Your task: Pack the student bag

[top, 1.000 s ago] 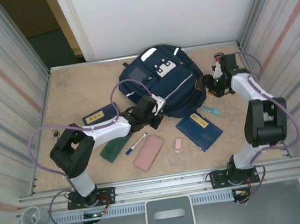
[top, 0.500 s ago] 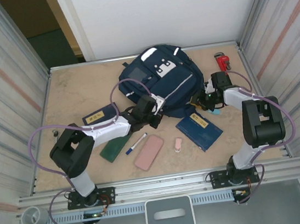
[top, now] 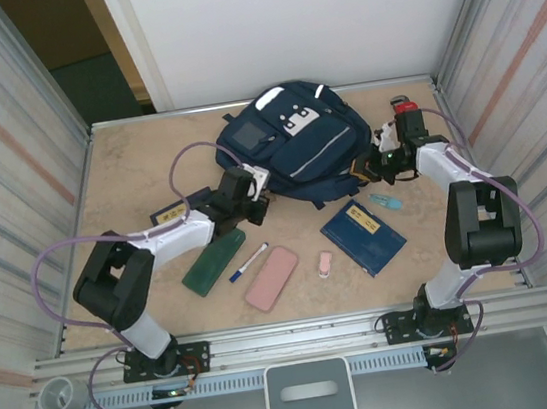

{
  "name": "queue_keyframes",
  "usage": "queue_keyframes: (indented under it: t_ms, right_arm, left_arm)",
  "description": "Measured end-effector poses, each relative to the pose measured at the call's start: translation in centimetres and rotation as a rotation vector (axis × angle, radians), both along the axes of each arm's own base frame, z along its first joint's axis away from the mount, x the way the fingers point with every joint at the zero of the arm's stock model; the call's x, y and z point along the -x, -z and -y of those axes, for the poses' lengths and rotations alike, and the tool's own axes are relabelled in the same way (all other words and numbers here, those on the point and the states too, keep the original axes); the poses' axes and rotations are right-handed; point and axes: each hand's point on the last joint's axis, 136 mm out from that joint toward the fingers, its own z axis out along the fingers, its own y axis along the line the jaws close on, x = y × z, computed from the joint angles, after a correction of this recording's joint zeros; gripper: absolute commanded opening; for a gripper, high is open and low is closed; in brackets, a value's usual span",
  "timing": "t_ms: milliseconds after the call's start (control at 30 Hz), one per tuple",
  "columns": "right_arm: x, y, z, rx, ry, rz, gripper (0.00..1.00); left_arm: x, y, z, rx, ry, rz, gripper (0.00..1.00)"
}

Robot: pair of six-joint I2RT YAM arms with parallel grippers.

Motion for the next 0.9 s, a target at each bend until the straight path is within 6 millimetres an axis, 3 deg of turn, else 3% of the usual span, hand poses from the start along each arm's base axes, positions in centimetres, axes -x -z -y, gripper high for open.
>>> queue_keyframes:
  t_ms: [267,400,433,467,533,600,633,767,833,900]
  right_arm:
    - [-0.3,-0.8,0.0,0.004,-0.027,0.006,0.0]
    - [-0.1,-0.2,-1.3,0.011,-0.064,-0.006,0.0]
    - [0.0,-0.1,-1.7,0.015,-0.074,-0.009,0.0]
    - [0.1,0.1,-2.2,0.021,-0.087,-0.009,0.0]
    - [0.3,0.4,-3.6,0.03,-0.119,-0.006,0.01]
    - [0.4,0.8,-5.4,0.027,-0.151,-0.006,0.08]
    - [0.5,1.0,-6.1,0.024,-0.165,-0.008,0.15]
    - [1.8,2.9,-9.5,0.019,-0.25,-0.05,0.41]
    - [2.2,3.1,-9.8,0.02,-0.259,-0.053,0.49]
    - [2.2,2.7,-8.9,0.02,-0.235,-0.041,0.56]
  left_arm:
    - [-2.5,1.9,-2.9,-0.059,-0.103,-0.001,0.0]
    - [-2.8,2.4,-3.6,-0.073,-0.136,-0.005,0.02]
    - [-2.7,2.2,-3.7,-0.069,-0.143,-0.003,0.26]
    - [-2.6,2.0,-4.1,-0.063,-0.157,-0.001,0.35]
    - [-1.9,1.3,-5.1,-0.052,-0.188,0.009,0.45]
    - [-0.9,0.1,-6.2,-0.036,-0.213,0.032,0.63]
    - [-0.6,-0.8,-6.6,-0.02,-0.224,0.05,0.68]
    - [-0.4,-4.7,-6.9,0.058,-0.23,0.134,0.71]
    - [-0.4,-5.3,-6.5,0.08,-0.216,0.141,0.72]
    - [-0.2,-4.9,-6.0,0.089,-0.193,0.124,0.75]
